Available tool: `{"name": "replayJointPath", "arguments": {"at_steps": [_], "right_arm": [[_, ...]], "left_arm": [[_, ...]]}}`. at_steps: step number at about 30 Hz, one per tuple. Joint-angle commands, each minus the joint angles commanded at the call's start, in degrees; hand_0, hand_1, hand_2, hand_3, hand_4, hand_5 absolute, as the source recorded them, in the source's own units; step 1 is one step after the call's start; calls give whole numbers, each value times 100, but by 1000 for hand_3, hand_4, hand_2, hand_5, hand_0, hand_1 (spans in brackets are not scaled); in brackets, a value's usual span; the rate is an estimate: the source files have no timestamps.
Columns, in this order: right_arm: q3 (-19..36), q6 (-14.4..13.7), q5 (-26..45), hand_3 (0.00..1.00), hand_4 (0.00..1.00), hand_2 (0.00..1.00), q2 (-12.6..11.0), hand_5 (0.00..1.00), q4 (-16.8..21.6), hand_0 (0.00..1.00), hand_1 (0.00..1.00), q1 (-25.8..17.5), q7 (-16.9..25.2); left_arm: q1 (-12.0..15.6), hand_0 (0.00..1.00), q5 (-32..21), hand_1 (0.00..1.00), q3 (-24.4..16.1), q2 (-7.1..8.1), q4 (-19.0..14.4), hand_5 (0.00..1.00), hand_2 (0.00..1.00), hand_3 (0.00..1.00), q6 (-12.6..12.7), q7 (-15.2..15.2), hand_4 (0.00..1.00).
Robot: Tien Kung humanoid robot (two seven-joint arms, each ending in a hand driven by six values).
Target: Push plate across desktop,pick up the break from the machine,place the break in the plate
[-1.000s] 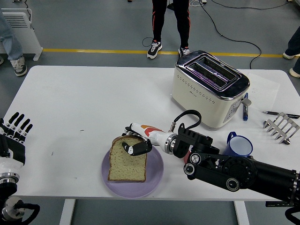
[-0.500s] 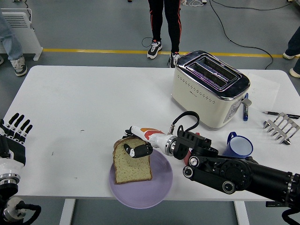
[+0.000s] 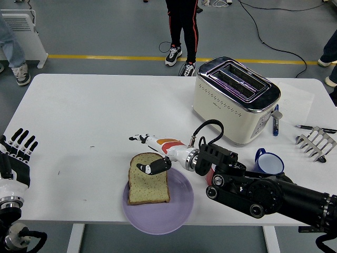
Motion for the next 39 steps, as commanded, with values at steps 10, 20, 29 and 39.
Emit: {"name": "replayJointPath", "arguments": {"at_steps": [10,20,29,39], "right_arm": [[737,-270,-17,949,684,965,-459,322,1197,905,888,-189,488],[2510,-15,1557,807,585,835,-1221,316,3412,810,805,-876,1380],[4522,508,3146,803,582,841,-1777,378,3352,819,809,-1686,991],[6579,773,4852,816,579,847,-2009,396,2228,823,811,-2803,713]], "left_arm": [[-44,763,-7,753,-40,0,-5,998,789,716,4,1,549],[-63,763,-23,753,-132,0,-42,998,788,716,2,1,549],[-79,762,-621,751,-207,0,-69,998,788,715,-121,7,552],[-56,763,-673,751,-301,0,-7,998,788,715,-119,29,554]]}}
